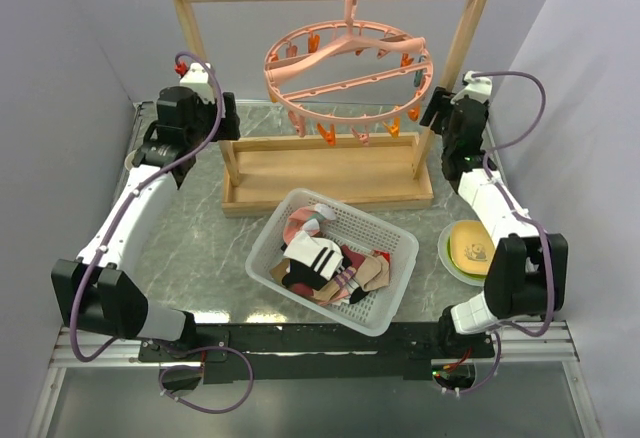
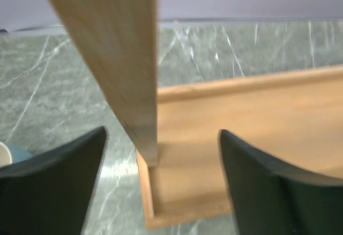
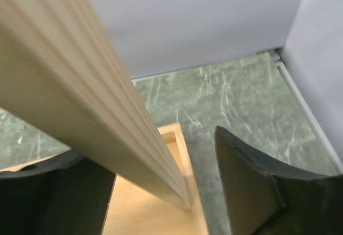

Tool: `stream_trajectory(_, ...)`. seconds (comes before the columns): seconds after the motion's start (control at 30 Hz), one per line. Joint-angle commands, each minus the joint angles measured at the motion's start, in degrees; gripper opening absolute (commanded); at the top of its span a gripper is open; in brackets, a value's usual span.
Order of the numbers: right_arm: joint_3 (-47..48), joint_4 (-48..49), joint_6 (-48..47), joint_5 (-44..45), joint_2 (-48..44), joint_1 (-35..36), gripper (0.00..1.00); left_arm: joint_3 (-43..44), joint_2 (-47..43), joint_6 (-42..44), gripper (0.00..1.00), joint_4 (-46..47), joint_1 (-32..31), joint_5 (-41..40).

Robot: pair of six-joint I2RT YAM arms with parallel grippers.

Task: Clip the socks to the hanger
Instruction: Move the clothesline to the center of the board, then open the clamp at the hanger.

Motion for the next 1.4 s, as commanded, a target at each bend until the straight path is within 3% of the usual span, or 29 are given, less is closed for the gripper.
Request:
stream_trajectory(0.0,1.47,-5.35,2.88,1.24,-7.20,-0.45,0.84,5.35,-3.45,-2.79,0.99,-8.48,-0.13,2.31)
stream_trajectory(0.1,2.09,-10.10,4.64,0.45,-9.84,-0.37,1.00,7.11,-5.55,-2.62,0.99,-13.06,-0.13,2.31)
stream_trajectory(0.4,2.53,-23.53,3.42,2.64,-19.15,2.00,1.00,6.76,-16.45,-2.79,0.99,-20.09,-0.13,4.15)
stream_trajectory(0.7,-1.42,-35.41,5.53,10.10,-31.45,10.43,1.00,9.66,-17.52,-6.04,0.99,-21.78,-0.66,23.92)
stream_trajectory(0.97,-6.08,-38.32,4.21,10.56,-41.92,23.36,1.00,11.06,-11.55,-7.01,0.99,-16.68,-13.83,23.13)
stream_trajectory(1.1,-8.63,-35.96,4.30,7.92,-44.73,28.28,0.97,13.35,-6.99,-8.07,0.99,-15.27,-15.69,22.88)
stream_trajectory(1.37,-10.74,-26.91,-0.97,1.15,-44.04,38.55,0.82,17.92,-2.84,-7.63,1.00,-10.00,-17.27,16.64)
